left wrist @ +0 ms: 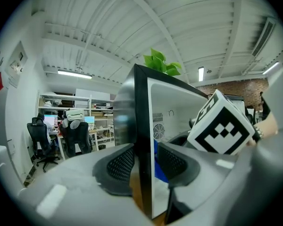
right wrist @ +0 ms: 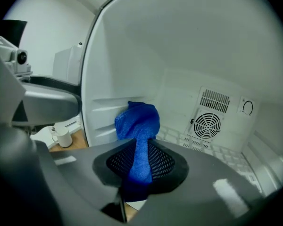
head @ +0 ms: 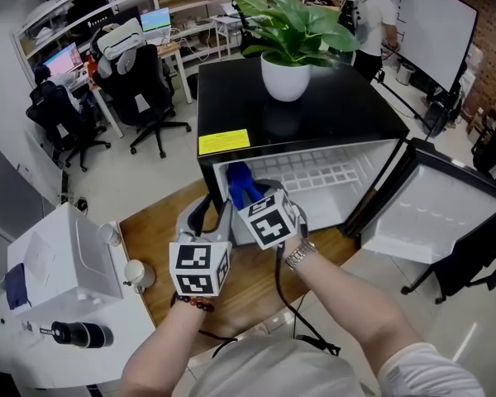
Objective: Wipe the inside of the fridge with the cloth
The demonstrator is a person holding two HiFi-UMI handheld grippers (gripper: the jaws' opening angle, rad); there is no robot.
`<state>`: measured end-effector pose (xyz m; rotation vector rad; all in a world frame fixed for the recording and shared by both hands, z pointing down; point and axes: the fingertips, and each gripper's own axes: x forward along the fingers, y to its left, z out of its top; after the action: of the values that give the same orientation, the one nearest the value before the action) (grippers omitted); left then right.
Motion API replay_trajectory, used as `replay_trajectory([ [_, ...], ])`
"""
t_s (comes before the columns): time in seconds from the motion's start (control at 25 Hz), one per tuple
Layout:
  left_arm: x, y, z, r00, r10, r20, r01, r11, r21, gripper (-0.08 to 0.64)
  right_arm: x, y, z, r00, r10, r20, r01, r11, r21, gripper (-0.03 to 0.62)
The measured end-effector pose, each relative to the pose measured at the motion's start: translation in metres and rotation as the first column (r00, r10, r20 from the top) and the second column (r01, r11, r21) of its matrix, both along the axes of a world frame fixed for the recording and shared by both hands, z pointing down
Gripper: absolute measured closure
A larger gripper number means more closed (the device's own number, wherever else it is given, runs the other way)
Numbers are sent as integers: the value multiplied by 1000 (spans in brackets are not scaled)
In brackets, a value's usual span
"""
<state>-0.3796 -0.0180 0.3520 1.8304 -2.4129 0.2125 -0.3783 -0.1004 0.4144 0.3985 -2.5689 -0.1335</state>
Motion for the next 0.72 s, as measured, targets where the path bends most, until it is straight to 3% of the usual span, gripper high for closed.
replay_trajectory([
  [0.72,0,2,0,999,7,-33,-6,1000,27,400,69,-70,5,982,186,-46,-183,982,54,520],
])
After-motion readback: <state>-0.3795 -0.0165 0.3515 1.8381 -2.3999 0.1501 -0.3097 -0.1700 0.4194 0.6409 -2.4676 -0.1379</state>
